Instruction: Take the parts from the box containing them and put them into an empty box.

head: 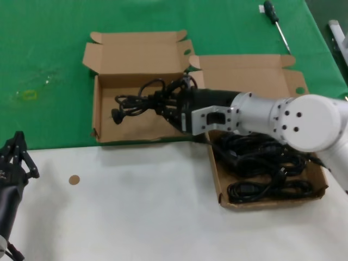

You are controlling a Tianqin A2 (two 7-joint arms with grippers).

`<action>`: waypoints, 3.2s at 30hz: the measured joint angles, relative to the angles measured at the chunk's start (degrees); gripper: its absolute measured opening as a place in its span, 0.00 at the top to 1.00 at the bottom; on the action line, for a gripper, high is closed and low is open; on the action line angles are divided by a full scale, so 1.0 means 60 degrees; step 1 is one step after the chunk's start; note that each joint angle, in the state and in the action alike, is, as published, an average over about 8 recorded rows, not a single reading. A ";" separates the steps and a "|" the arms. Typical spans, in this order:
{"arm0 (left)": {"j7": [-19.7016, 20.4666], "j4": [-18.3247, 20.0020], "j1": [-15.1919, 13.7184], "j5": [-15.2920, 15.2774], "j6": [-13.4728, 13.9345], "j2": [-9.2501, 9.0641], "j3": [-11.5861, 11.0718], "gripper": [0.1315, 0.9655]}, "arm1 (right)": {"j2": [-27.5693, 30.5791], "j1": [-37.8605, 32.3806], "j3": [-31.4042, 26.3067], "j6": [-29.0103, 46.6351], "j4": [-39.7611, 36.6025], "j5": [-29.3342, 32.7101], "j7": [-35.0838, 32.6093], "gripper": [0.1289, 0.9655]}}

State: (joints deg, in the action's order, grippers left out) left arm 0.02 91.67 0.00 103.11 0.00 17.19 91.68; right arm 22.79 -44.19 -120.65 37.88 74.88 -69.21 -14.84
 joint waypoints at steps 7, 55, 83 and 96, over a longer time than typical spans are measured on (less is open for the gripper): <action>0.0000 0.0000 0.0000 0.0000 0.0000 0.0000 0.0000 0.98 | -0.0508 -0.0226 -0.0144 -0.0262 -0.0817 0.0058 -0.0207 0.90; 0.0000 0.0000 0.0000 0.0000 0.0000 0.0000 0.0000 0.98 | -0.1373 -0.1020 -0.0220 -0.0785 -0.3076 -0.1138 -0.2355 0.47; 0.0000 0.0000 0.0000 0.0000 0.0000 0.0000 0.0000 0.89 | -0.1047 0.0252 0.0493 -0.1358 -0.1614 -0.1817 -0.1577 0.04; 0.0000 0.0000 0.0000 0.0001 0.0000 0.0000 0.0000 0.66 | -0.1025 0.1656 0.1350 -0.2337 -0.0742 -0.2575 -0.0777 0.00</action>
State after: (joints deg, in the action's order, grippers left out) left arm 0.02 91.67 0.00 103.12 0.00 17.19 91.68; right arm 16.64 -34.25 -112.55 23.86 70.43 -84.66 -19.50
